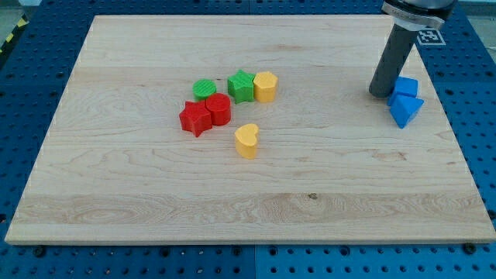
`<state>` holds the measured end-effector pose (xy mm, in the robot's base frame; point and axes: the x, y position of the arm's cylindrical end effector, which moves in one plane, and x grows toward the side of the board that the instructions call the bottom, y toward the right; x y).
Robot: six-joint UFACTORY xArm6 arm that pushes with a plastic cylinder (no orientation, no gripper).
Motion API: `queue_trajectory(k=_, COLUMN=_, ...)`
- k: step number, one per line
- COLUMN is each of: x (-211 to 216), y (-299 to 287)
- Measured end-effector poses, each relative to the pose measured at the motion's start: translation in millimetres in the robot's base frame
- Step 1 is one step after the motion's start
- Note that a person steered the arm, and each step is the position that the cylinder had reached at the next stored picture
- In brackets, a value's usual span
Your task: Move your arm towards the yellow hexagon
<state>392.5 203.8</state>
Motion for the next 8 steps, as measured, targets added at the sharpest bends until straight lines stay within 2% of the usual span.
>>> queue_trajectory(k=2, x=-20, y=-84)
queue_trajectory(k=8, x=-36, y=-85)
